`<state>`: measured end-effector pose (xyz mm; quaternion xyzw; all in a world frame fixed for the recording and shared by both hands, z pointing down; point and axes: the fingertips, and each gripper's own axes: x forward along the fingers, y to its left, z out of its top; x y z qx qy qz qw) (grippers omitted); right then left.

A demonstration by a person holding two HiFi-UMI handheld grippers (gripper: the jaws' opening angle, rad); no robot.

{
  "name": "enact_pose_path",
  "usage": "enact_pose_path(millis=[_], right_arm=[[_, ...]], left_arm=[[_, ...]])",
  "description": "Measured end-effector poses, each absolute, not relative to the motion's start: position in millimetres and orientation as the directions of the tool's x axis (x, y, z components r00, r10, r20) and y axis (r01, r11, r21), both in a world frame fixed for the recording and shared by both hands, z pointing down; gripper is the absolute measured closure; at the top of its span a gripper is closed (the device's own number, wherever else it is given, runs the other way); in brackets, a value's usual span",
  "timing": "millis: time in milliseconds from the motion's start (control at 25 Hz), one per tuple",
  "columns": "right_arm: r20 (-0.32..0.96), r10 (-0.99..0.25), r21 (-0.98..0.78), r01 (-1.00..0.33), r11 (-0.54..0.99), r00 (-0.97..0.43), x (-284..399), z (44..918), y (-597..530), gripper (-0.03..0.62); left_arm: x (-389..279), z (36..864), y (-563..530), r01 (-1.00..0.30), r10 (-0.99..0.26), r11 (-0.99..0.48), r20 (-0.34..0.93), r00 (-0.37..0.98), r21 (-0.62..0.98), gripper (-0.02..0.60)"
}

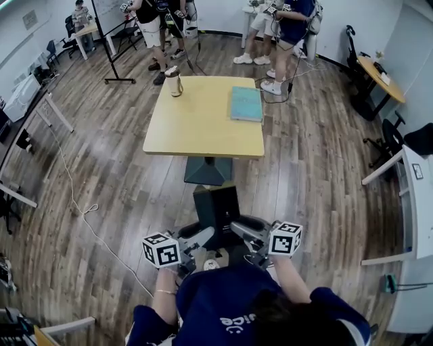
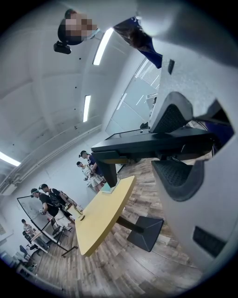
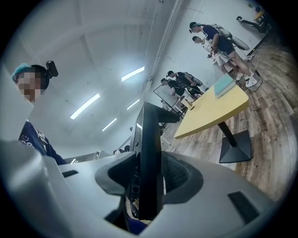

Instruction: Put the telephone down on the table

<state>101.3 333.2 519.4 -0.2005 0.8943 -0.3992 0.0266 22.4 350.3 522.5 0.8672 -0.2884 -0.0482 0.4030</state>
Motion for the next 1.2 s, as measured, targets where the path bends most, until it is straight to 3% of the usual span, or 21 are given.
enact_pose_path(millis=[1200], right_arm=[[0.086, -0.278, -0.756, -0.244, 0.607, -0.957, 131, 520, 87, 0.419]], left_arm=[[53, 521, 112, -0.507, -0.624, -0.438, 0.155, 0.766, 0.743, 0.399]])
